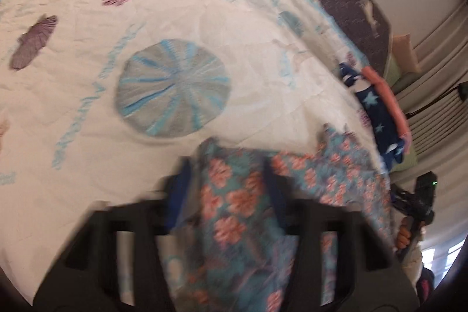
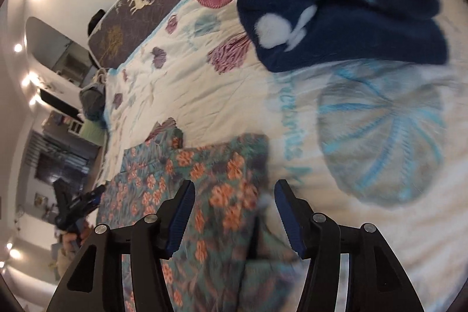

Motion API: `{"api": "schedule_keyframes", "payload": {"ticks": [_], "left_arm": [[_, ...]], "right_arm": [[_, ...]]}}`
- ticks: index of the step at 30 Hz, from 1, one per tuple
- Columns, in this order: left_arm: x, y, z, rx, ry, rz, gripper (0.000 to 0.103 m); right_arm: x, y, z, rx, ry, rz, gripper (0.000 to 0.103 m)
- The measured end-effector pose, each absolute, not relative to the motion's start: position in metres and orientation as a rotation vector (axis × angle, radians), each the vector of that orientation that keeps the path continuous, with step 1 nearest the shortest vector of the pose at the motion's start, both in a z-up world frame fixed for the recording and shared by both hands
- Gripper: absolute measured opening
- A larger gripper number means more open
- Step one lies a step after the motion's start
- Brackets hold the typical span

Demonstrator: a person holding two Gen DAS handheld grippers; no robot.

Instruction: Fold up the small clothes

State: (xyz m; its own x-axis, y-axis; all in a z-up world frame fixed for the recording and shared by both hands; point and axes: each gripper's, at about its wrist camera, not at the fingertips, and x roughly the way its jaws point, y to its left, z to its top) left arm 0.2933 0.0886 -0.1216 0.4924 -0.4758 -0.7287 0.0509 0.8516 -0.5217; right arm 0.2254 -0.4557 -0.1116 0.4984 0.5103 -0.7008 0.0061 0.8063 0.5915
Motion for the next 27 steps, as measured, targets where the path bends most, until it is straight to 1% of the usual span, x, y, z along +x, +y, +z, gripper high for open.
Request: {"api": "schedule_keyframes", "payload": {"ticks": [1, 2, 6, 13, 17, 20, 21, 22, 23, 25, 27], "left_arm": [[0.293, 0.089, -0.12, -0.491, 1.002, -0.345, 0.007], [0.292, 0.09, -0.117, -0.502, 0.98, -0.338, 0.007], [0.278, 0.091, -0.086, -0.477, 0.862, -0.366, 0.007], [0.259, 0.07, -0.031, -0.428, 0.766, -0.505, 0.007], [0.263, 0.054, -0.022, -0.377, 0.723, -0.48, 0.007], [0.282, 0.05, -0.037, -0.345, 0.731, -0.426, 0.007], [0.292, 0.049, -0.048, -0.344, 0.762, -0.409, 0.007], [0.304, 0.048, -0.062, -0.339, 0.807, -0.382, 0.008], [0.313, 0.048, -0.075, -0.329, 0.846, -0.357, 0.009], [0.327, 0.051, -0.098, -0.3, 0.93, -0.278, 0.009], [0.327, 0.062, -0.102, -0.317, 0.951, -0.24, 0.009]], "right_arm": [[0.227, -0.454, -0.11, 0.577, 1.002, 0.323, 0.017], [0.228, -0.454, -0.11, 0.581, 1.004, 0.31, 0.003], [0.204, -0.454, -0.074, 0.584, 0.833, 0.301, 0.002], [0.145, -0.468, -0.009, 0.552, 0.672, 0.292, 0.002], [0.13, -0.482, 0.008, 0.55, 0.627, 0.246, 0.002], [0.146, -0.489, -0.001, 0.531, 0.657, 0.202, 0.002], [0.159, -0.489, -0.013, 0.513, 0.701, 0.178, 0.003], [0.169, -0.489, -0.025, 0.51, 0.746, 0.159, 0.005], [0.188, -0.489, -0.05, 0.516, 0.832, 0.128, 0.007], [0.207, -0.49, -0.087, 0.538, 0.949, 0.064, 0.008], [0.206, -0.492, -0.104, 0.553, 0.99, 0.012, 0.008]]}}
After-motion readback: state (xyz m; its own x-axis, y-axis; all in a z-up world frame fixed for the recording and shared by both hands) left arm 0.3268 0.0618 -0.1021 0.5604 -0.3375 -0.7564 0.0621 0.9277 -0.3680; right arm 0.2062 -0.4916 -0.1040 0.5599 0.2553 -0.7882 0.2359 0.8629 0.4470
